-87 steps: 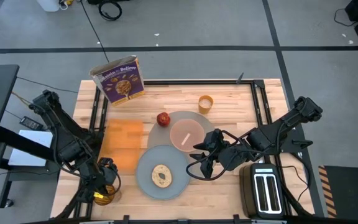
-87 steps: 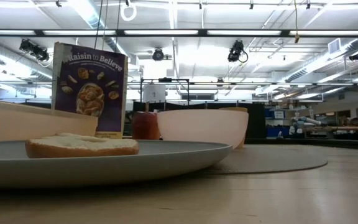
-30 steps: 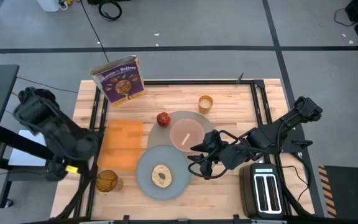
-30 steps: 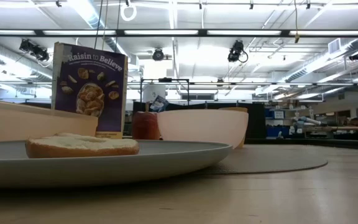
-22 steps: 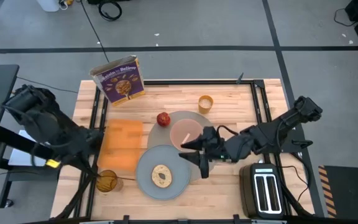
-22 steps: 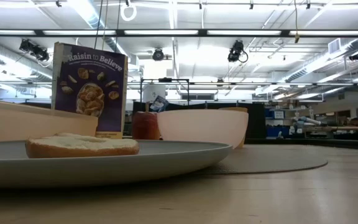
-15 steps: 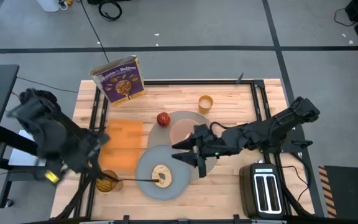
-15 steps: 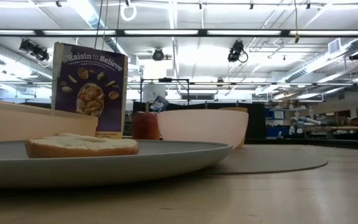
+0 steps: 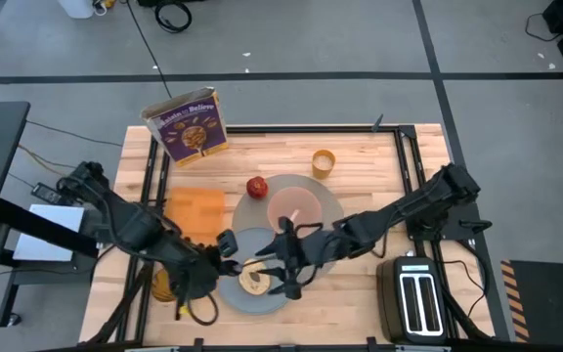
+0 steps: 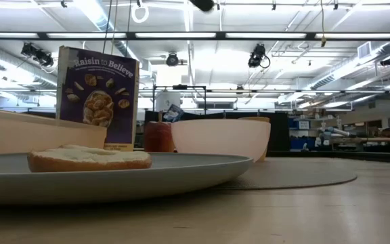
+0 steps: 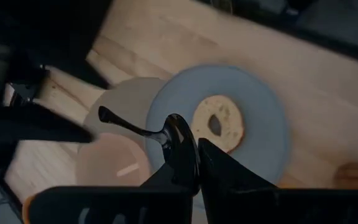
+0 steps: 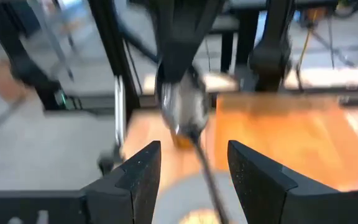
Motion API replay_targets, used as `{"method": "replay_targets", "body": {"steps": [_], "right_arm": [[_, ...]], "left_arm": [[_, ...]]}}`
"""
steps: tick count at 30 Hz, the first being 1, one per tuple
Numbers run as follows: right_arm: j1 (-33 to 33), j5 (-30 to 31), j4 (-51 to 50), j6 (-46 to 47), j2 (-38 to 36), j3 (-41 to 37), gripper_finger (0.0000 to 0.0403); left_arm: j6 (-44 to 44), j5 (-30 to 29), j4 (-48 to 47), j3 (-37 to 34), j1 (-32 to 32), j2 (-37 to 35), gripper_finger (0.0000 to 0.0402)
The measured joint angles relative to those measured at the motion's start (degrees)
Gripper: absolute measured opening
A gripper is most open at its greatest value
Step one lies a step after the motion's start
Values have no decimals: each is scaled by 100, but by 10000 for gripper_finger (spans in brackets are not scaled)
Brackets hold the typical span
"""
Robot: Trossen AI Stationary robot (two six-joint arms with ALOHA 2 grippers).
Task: Arrange a breakfast setting
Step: Put the black spoon on the gray placemat to the right of the pink bowl
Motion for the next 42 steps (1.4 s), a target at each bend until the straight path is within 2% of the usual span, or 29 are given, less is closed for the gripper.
{"method": "replay_targets", "body": {"steps": [7, 14, 21, 28, 40, 42], "right_arm": [[-11, 117, -558, -22, 472, 2, 192], [-81, 453, -736, -295, 478, 2, 191], [-297, 91, -711, -407, 490, 2, 185], [-495, -316, -709, -394, 497, 2, 135], [-685, -873, -860, -140, 497, 2, 21], [-691, -847, -866, -17, 497, 2, 20]], "left_arm": [[528, 53, -82, -6, 304, 302, 18], [1214, -36, -128, -4, 432, 516, 18], [1446, -33, -80, 7, 531, 509, 18], [1636, -29, -121, 7, 557, 547, 18], [1626, -36, -208, 3, 563, 547, 23], [1600, -55, -182, 3, 563, 547, 33]]}}
